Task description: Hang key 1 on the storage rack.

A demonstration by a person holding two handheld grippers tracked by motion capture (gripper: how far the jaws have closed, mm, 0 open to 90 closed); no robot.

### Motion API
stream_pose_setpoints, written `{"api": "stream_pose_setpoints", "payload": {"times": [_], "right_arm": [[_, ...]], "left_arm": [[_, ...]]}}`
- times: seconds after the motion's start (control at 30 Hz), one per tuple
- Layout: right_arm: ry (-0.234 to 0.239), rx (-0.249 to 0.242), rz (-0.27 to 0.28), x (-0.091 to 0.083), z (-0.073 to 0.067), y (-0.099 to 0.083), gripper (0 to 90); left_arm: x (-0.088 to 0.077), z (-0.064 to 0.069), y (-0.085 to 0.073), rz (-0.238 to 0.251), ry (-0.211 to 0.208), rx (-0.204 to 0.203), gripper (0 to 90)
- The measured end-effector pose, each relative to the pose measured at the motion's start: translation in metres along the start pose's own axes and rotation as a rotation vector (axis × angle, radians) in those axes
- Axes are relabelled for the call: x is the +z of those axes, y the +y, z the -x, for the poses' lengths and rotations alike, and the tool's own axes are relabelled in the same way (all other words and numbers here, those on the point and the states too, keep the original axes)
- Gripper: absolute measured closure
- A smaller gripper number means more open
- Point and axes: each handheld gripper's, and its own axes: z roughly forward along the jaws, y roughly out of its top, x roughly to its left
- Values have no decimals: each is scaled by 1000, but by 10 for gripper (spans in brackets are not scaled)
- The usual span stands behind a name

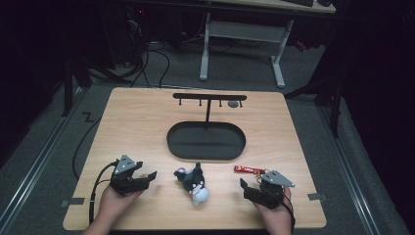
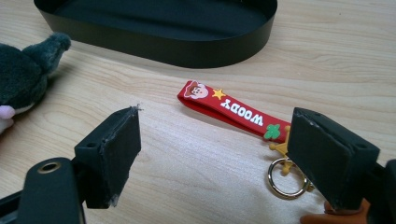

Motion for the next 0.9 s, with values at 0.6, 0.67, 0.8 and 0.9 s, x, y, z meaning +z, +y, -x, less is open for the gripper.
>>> {"api": "stream_pose_setpoints", "payload": {"times": [0.6, 0.67, 0.8, 0.9], "right_arm": [[-3, -66, -39, 1, -5, 0, 116], [3, -73, -49, 2, -6, 0, 110], [16, -84, -77, 3, -8, 0, 100], [45, -60, -123, 3, -7, 1, 96]], "left_arm": [[1, -1, -2, -5, -22, 35, 281], [1, 2, -3, 0, -37, 76, 262], [1, 13, -3, 0, -1, 156, 240], [-1, 17, 0, 4, 4, 146, 222]]}}
